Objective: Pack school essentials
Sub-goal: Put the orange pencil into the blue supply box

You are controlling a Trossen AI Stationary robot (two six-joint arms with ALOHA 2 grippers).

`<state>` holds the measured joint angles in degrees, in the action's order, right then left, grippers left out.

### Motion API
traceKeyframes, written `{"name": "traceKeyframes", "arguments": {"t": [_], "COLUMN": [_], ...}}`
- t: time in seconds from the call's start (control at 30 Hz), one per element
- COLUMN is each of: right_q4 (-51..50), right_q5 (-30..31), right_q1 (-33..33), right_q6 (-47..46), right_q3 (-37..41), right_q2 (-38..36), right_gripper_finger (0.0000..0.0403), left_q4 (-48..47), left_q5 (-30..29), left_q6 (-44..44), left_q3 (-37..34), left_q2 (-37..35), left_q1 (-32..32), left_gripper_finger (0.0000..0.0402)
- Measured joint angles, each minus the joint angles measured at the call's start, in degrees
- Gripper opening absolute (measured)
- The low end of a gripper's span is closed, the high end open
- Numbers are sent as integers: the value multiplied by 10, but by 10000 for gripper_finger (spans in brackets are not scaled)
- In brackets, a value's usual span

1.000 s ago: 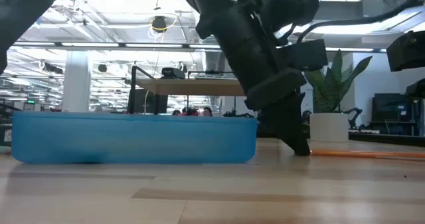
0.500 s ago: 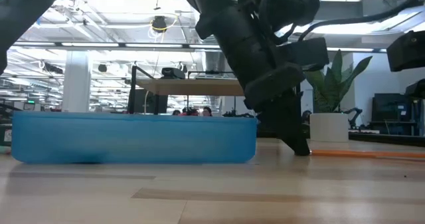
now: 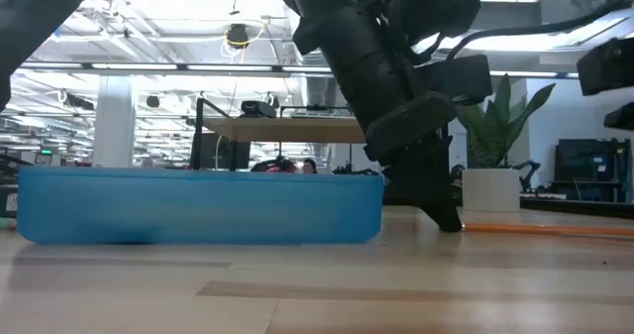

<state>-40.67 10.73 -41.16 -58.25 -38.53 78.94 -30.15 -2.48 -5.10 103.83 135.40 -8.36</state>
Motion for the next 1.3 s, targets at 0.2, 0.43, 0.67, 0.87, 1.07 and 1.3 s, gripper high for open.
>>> {"name": "traceKeyframes", "arguments": {"t": [0.2,0.43,0.67,0.87,1.07,1.3], "right_q4": [-44,-61,-61,-61,-56,-53], "right_q5": [24,41,47,72,75,89], "right_q1": [-8,-22,-23,-23,-23,-24], "right_q6": [2,-2,-2,-3,-4,-4], "right_q3": [-30,-38,-38,-38,-38,-38], "right_q2": [0,0,0,0,0,0], "right_gripper_finger": [109,109,109,109,109,109], "left_q4": [-60,-137,-207,-279,-328,-367], "left_q5": [-20,-60,-64,-88,-105,-154], "left_q6": [-4,-11,-5,4,27,67], "left_q3": [52,107,142,165,165,151], "left_q2": [7,6,5,3,-22,-89], "left_q1": [-7,-18,-29,-57,-79,-108], "left_gripper_finger": [0,0,0,0,0,0]}}
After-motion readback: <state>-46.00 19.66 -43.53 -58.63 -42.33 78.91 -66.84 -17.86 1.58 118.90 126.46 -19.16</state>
